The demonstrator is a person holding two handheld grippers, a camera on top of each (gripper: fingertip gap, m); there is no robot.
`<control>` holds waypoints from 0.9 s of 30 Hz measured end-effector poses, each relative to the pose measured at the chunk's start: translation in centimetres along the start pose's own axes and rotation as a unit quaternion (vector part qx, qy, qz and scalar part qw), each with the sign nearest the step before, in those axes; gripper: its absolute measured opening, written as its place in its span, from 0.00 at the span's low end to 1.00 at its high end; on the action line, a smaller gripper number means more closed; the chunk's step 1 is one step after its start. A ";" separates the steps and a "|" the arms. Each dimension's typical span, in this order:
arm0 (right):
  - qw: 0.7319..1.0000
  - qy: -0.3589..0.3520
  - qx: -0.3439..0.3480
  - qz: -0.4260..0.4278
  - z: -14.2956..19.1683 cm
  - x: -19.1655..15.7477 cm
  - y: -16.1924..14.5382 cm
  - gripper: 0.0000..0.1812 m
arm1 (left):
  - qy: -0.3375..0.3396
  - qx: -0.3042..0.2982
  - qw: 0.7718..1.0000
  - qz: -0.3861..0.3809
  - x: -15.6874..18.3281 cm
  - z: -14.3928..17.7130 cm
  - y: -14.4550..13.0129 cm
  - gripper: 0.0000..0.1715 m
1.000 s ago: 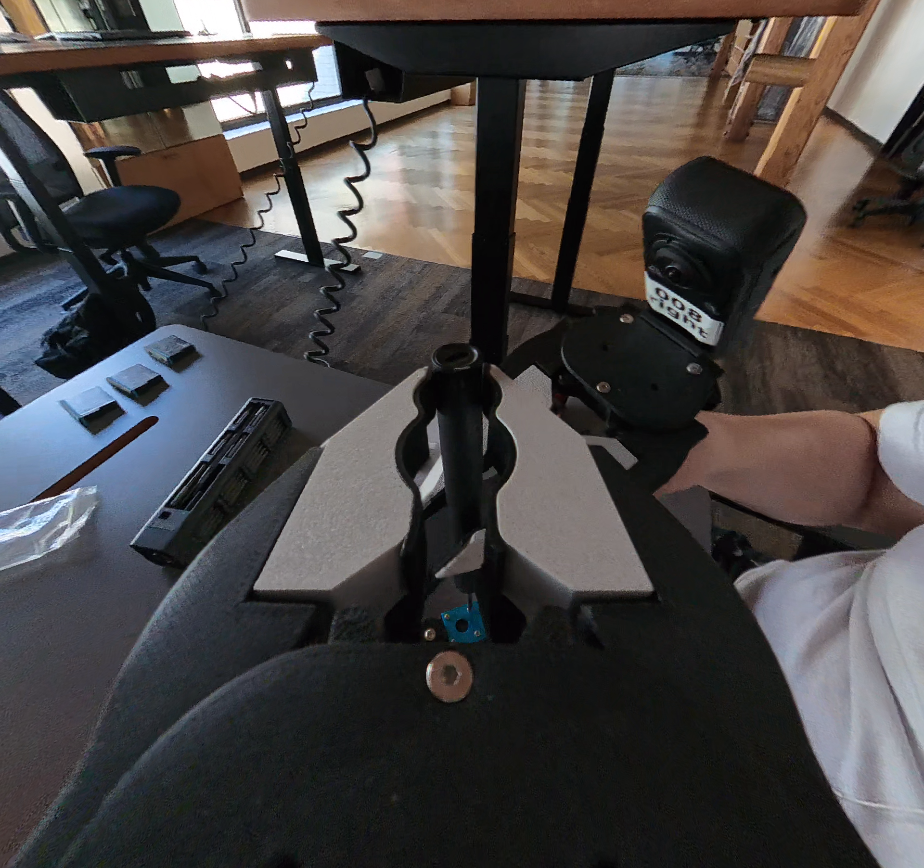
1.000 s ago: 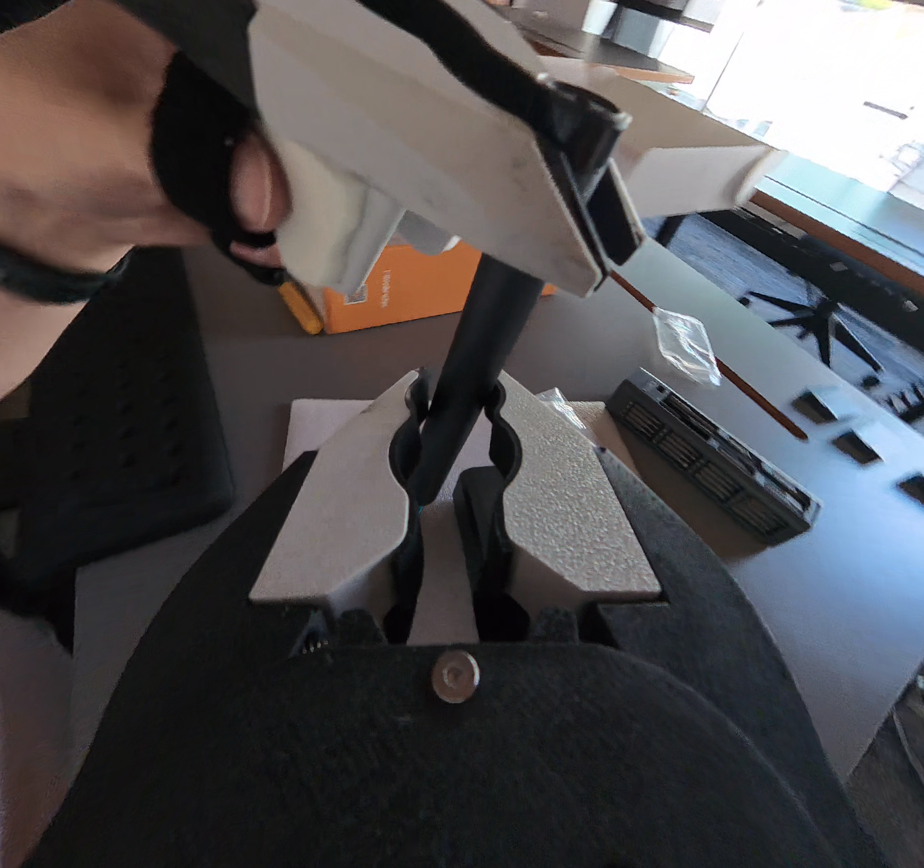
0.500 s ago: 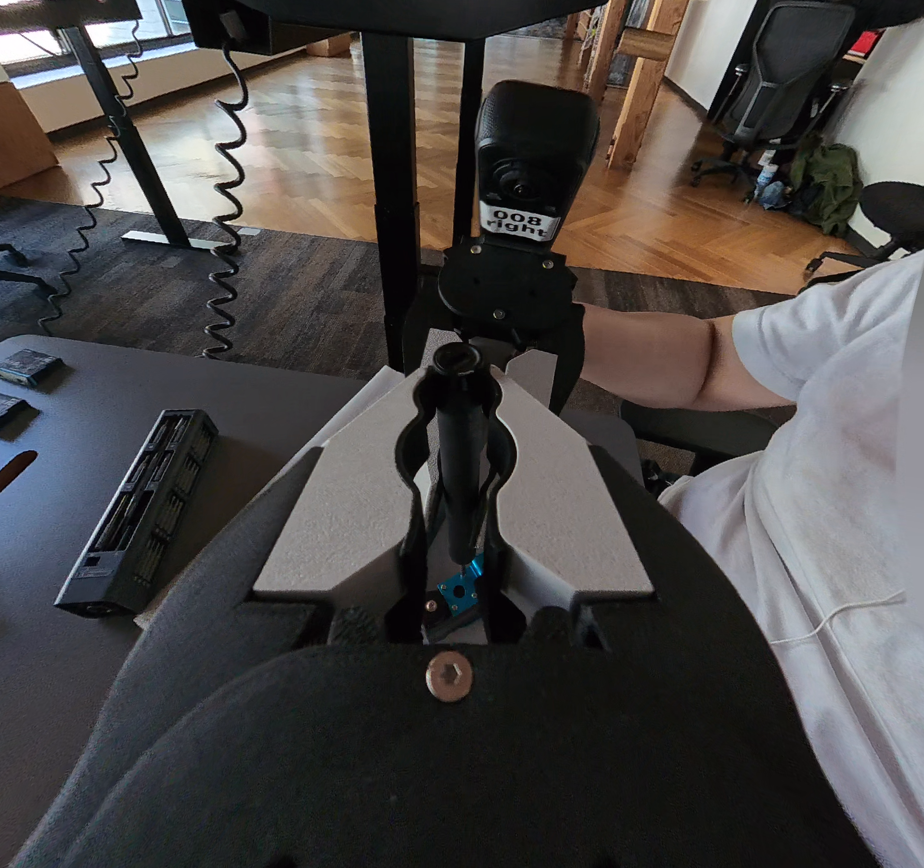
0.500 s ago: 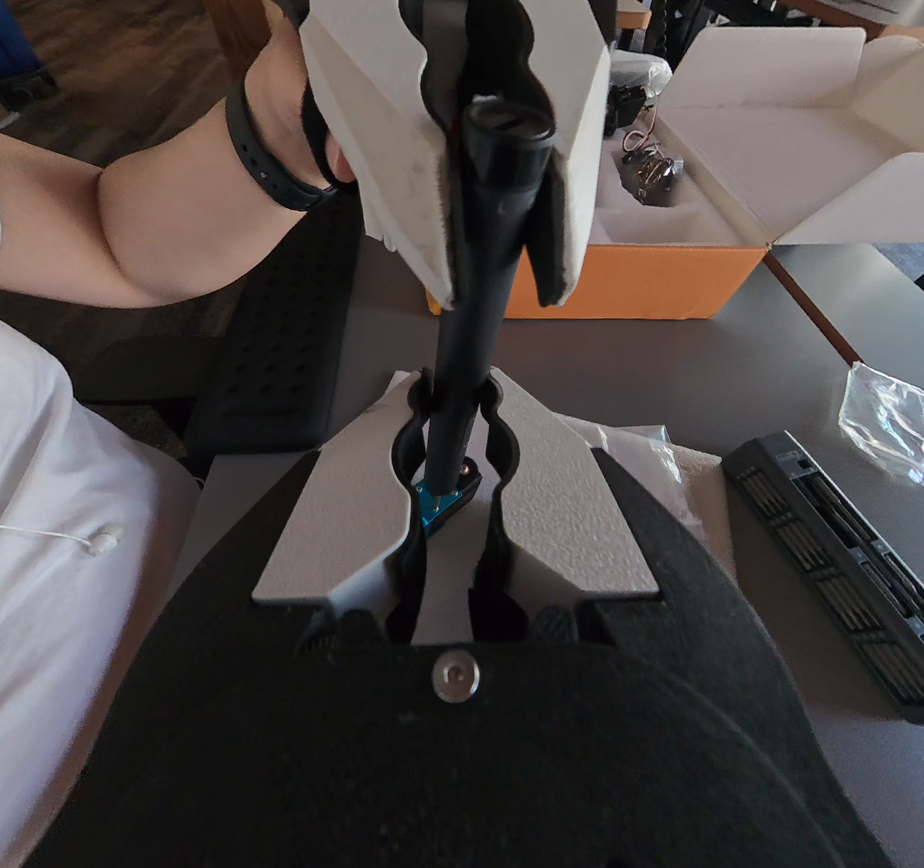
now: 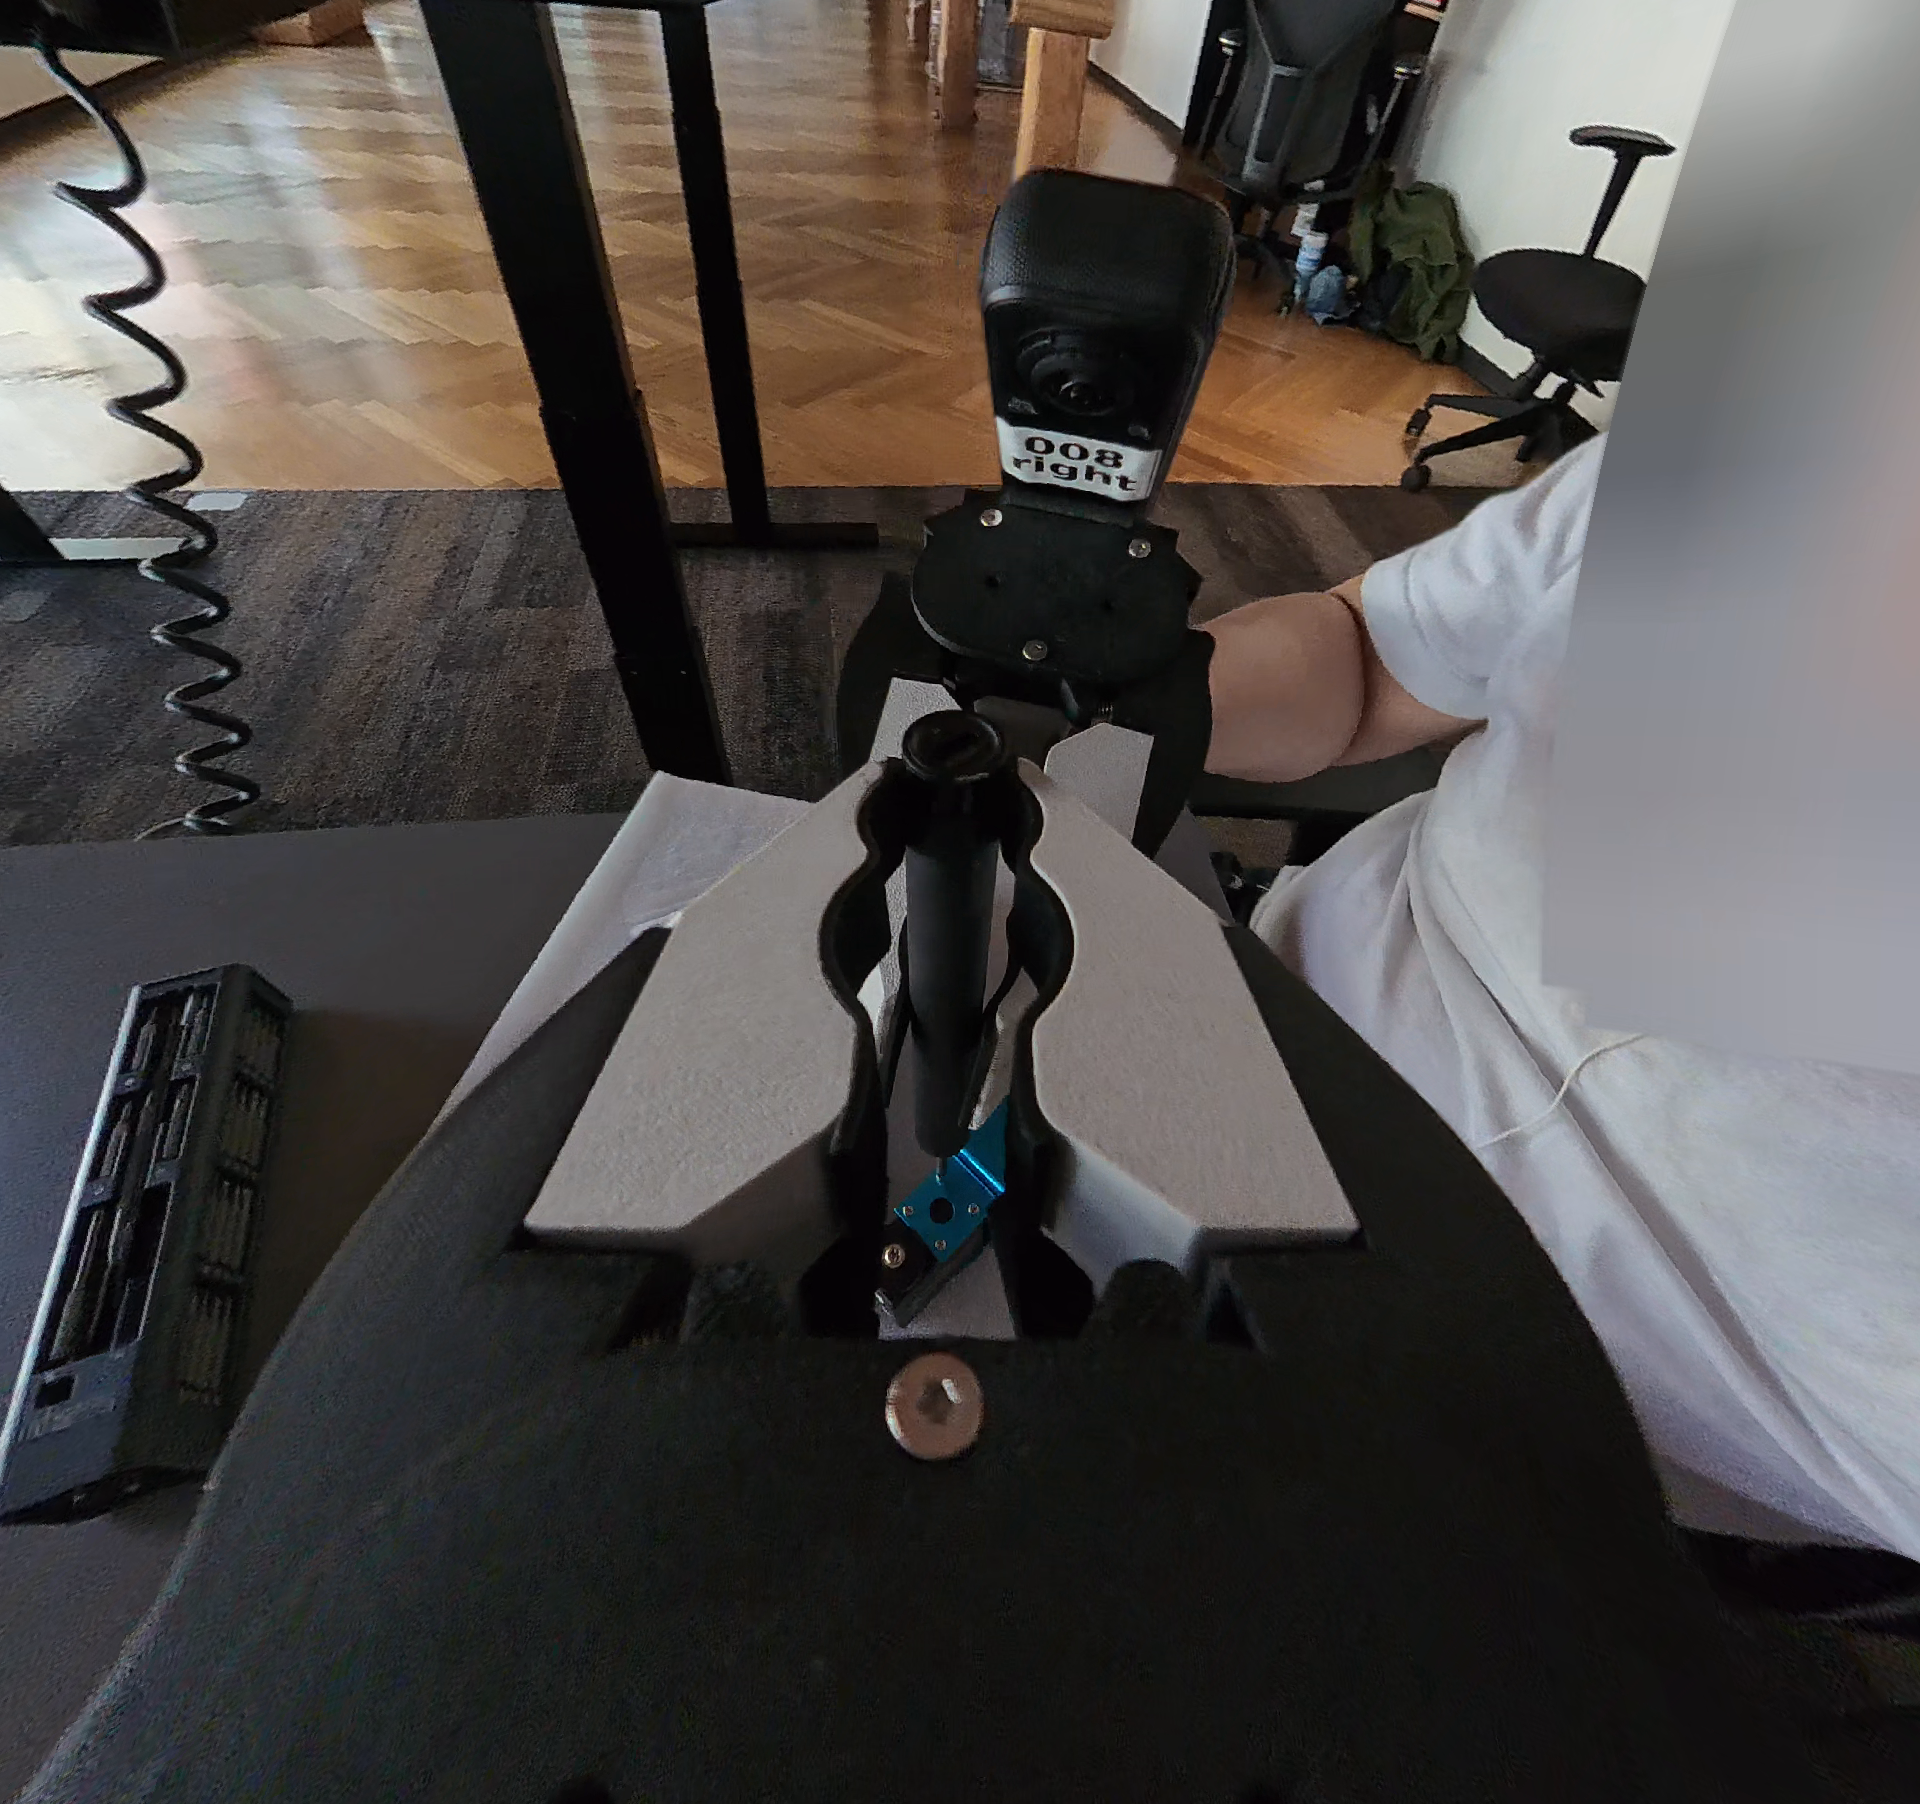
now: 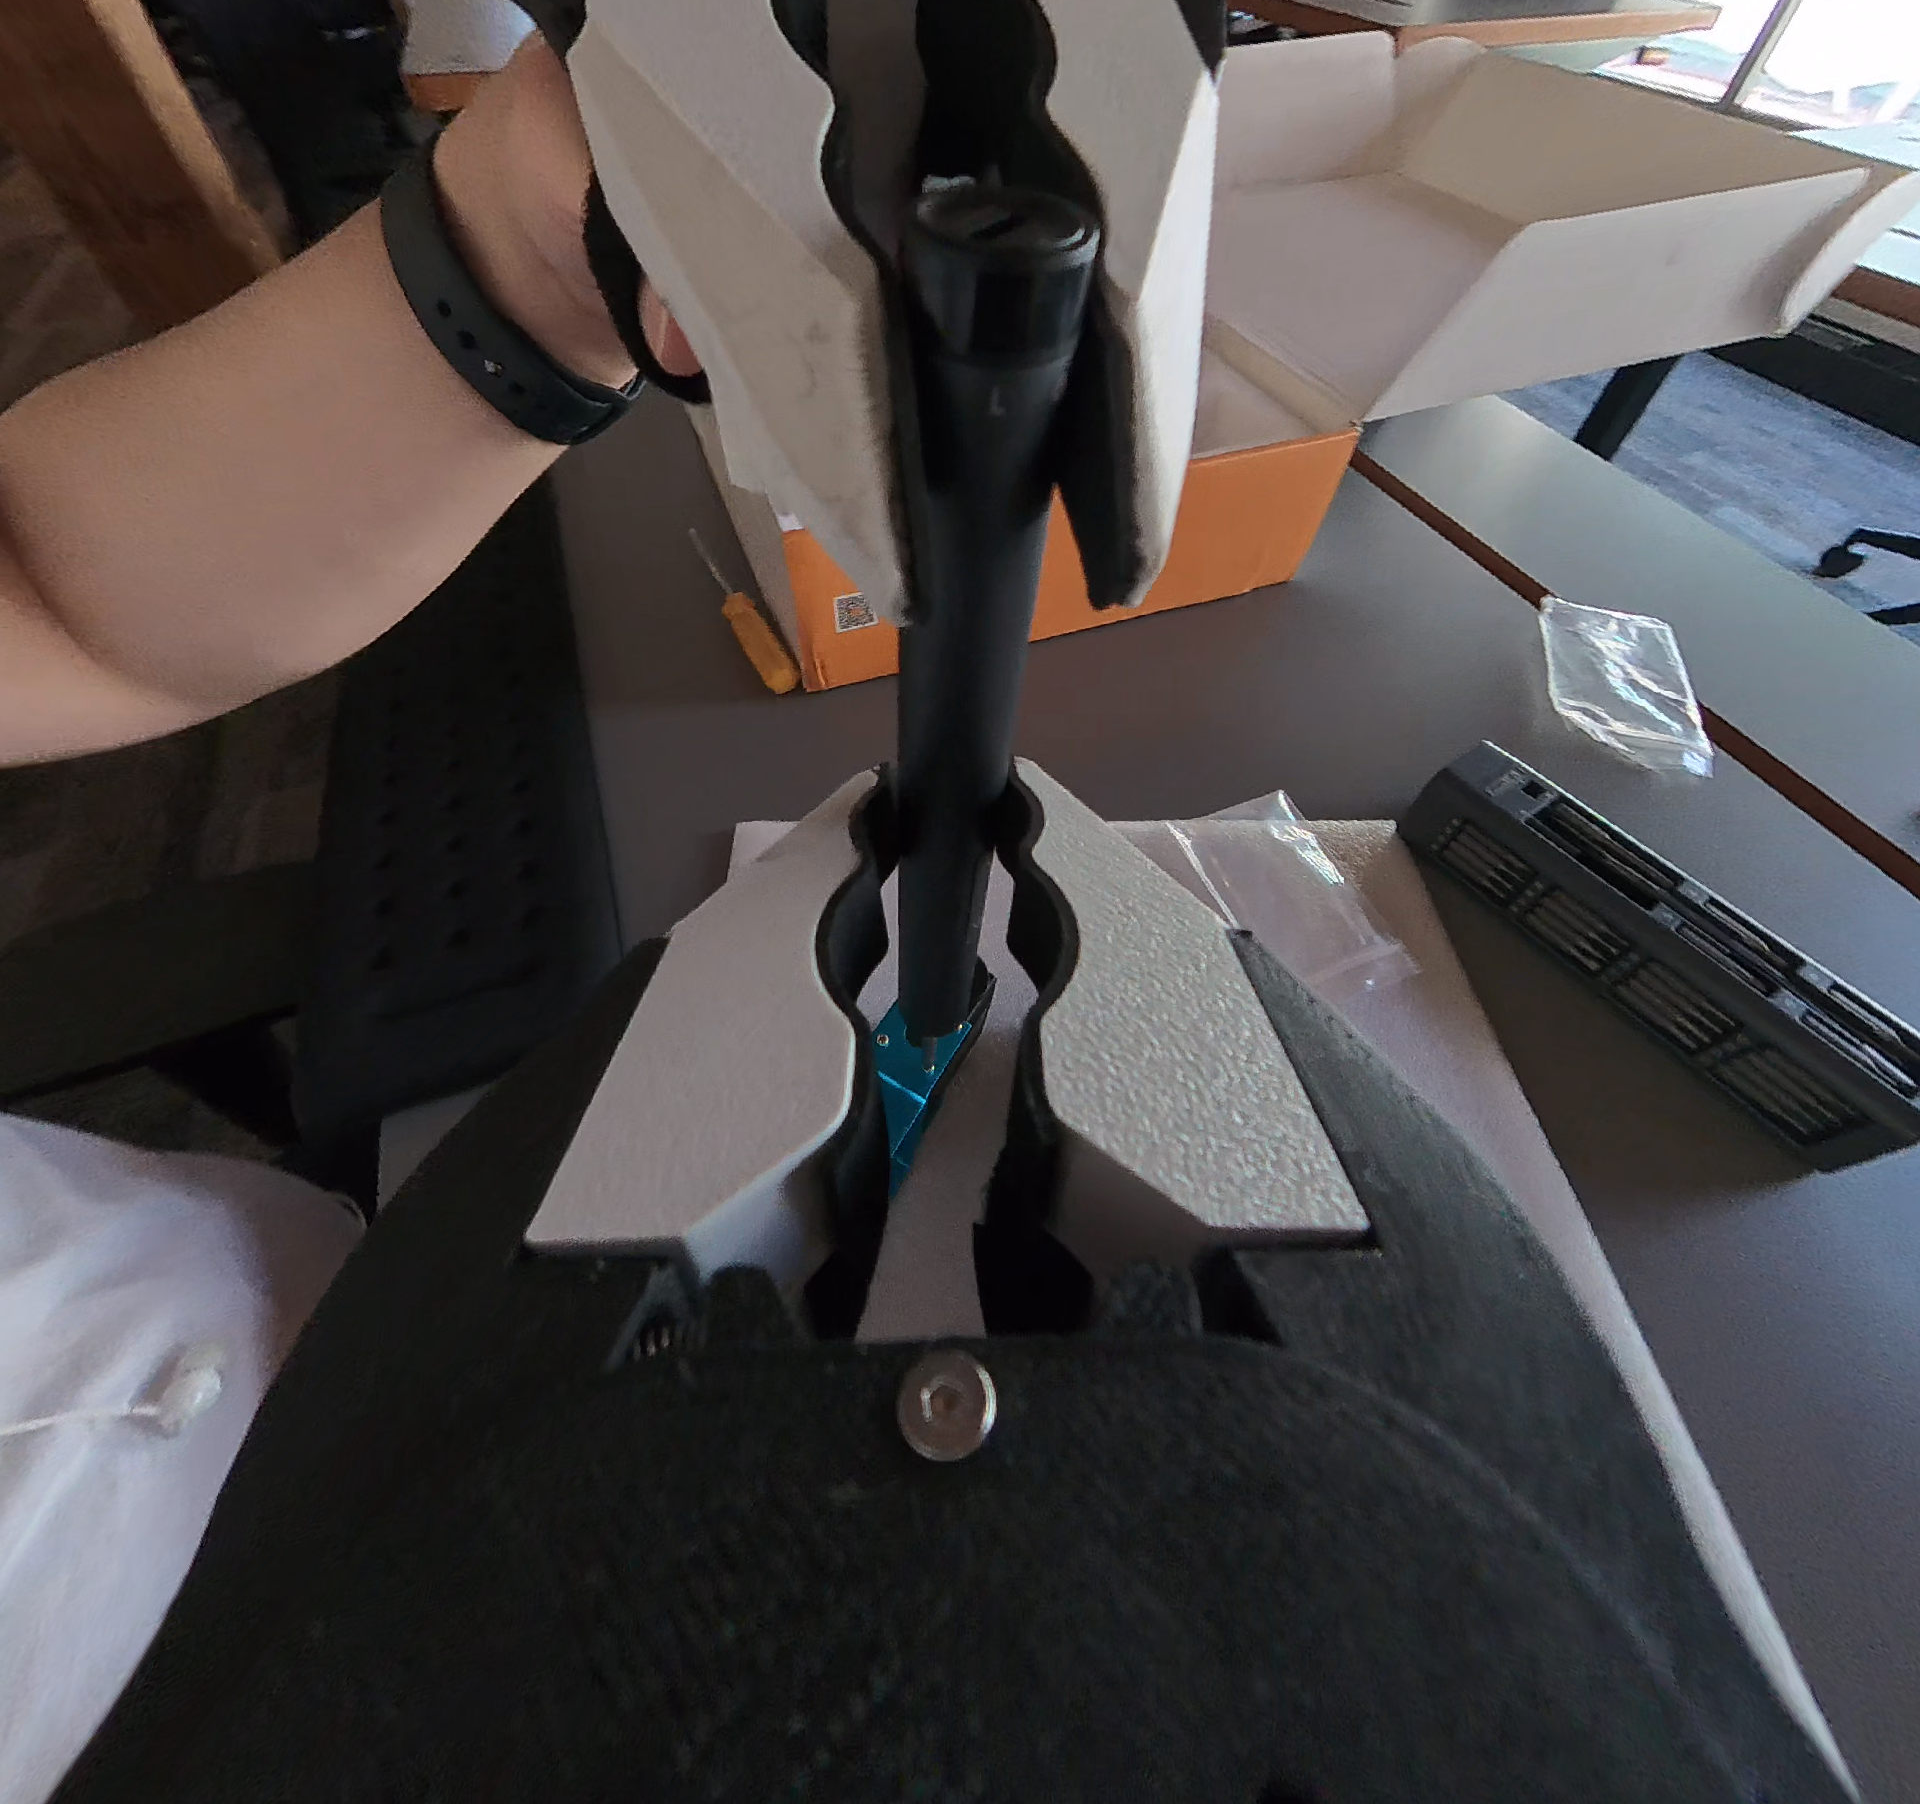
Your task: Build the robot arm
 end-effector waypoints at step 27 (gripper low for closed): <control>0.998 0.035 0.048 -0.005 0.2 0.3 -0.1 0.10 | -0.095 0.020 0.995 0.021 -1.2 0.6 -0.3 0.10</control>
Point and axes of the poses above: each gripper's, where its closed fingertips meet, z back along the fingers, y out of its top, x = y × z across the jaws, the point moved 10 cm from there along z, back along the fingers, and after that the axes turned 13 degrees about x, right-handed, at the moved point
